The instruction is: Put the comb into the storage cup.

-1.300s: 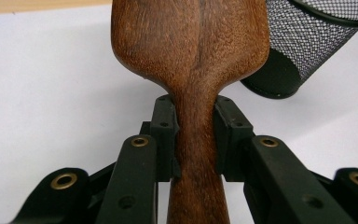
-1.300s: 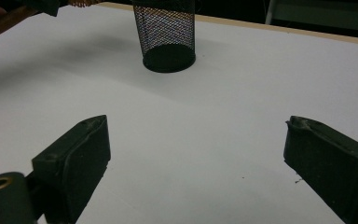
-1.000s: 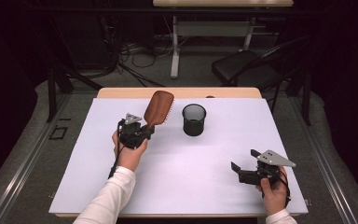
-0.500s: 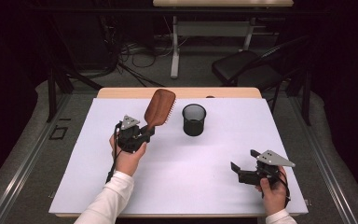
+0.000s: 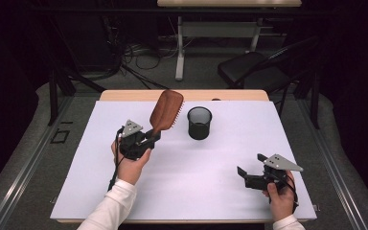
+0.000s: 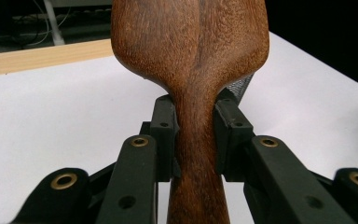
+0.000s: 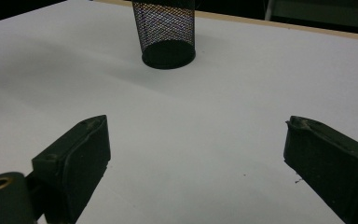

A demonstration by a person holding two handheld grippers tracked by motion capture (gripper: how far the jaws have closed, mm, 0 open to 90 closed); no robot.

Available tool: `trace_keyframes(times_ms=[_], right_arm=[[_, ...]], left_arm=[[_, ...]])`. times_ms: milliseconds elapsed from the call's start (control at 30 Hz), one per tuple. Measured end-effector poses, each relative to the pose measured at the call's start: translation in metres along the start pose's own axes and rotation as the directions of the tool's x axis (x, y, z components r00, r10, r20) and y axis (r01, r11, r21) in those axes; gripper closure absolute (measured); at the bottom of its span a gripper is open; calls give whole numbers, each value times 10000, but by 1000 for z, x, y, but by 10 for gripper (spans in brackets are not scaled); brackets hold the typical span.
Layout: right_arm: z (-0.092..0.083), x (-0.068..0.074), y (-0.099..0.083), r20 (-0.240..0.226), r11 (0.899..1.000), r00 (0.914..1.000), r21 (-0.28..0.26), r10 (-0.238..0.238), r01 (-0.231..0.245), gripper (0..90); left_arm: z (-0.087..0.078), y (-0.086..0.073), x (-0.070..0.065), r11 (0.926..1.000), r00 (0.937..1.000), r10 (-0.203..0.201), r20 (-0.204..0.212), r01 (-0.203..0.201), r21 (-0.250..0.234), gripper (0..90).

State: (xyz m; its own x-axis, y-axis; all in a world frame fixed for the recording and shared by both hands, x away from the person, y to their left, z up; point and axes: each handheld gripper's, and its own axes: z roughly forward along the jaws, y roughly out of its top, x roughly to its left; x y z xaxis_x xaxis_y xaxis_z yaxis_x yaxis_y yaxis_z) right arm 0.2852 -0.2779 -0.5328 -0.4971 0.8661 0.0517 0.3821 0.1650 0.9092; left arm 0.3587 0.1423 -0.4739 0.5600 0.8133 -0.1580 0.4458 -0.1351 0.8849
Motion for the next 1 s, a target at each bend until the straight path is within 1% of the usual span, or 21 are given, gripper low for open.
trace_keyframes(times_ms=[400, 567, 600, 833, 1000], right_arm=[[0, 0, 0, 26, 10000, 10000, -23, 7, -7, 67], [-1, 0, 0, 43, 10000, 10000, -13, 21, -21, 67], [-1, 0, 0, 54, 10000, 10000, -40, 25, -25, 67], [-1, 0, 1, 68, 10000, 10000, -72, -16, 16, 67], [-1, 1, 1, 78, 10000, 10000, -86, -32, 33, 67]], left_arm=[[-11, 2, -17, 9988, 9981, 385, 487, -369, -335, 723], [-14, 2, -27, 9974, 9955, 618, 716, -590, -415, 722], [-14, 2, -28, 9967, 9946, 720, 753, -689, -426, 723], [-14, 1, -38, 9951, 9909, 941, 962, -906, -408, 723], [-14, -1, -45, 9939, 9872, 1069, 1186, -1029, -398, 723]])
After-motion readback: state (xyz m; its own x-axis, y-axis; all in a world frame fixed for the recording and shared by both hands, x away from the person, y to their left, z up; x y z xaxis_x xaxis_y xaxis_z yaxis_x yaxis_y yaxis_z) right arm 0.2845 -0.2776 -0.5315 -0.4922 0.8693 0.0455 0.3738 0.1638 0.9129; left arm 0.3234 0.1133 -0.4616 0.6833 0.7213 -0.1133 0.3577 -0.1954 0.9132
